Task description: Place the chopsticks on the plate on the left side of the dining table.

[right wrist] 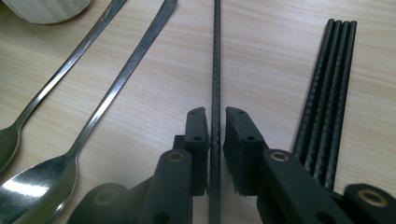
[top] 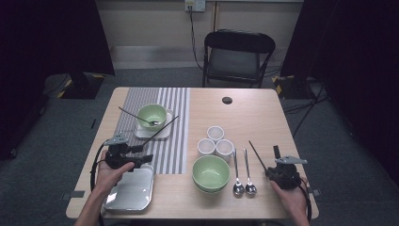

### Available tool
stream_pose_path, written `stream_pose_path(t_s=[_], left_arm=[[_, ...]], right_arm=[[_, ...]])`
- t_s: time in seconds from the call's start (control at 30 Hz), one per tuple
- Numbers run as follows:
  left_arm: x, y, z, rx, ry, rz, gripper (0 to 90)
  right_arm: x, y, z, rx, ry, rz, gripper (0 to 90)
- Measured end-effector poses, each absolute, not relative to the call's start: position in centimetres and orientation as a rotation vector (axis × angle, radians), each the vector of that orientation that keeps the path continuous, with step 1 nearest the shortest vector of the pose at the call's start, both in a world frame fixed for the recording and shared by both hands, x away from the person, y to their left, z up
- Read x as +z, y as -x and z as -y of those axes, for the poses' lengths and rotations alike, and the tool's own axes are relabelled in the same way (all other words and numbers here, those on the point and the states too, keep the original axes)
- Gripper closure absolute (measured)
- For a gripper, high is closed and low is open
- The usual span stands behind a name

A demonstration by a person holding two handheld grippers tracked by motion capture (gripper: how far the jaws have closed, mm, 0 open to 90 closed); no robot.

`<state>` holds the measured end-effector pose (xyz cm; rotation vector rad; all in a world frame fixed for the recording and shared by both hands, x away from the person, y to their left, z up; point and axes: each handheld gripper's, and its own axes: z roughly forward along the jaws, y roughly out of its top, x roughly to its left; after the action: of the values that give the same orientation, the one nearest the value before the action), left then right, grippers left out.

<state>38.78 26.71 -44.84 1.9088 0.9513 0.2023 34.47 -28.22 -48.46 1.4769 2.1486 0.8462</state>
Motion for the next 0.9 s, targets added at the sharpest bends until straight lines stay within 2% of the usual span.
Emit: stream_pose_path(t_s=[0.1, 0.23, 0.63, 0.73, 0.9], left_arm=[[-44.8, -38.7, -26.6, 0.205, -1.915, -0.951, 30.6], [-44.9, -38.8, -26.6, 0.202, -1.916, -0.949, 30.7], [-44.9, -38.9, -26.7, 0.212, -1.921, -0.957, 31.0], [-45.0, -38.9, -26.6, 0.204, -1.919, -0.959, 31.0], [-45.0, -38.9, -26.3, 0.201, -1.929, -0.95, 31.1]], right_arm=[[-48.5, -34.5, 28.1, 0.842, -1.473, -2.147, 85.7], [-48.6, -34.8, 28.0, 0.869, -1.507, -2.122, 86.4], [-48.6, -36.3, 27.0, 0.872, -1.494, -2.12, 86.1], [-48.7, -36.7, 27.0, 0.89, -1.504, -2.117, 80.5], [-48.7, -37.7, 26.6, 0.869, -1.485, -2.117, 81.0]])
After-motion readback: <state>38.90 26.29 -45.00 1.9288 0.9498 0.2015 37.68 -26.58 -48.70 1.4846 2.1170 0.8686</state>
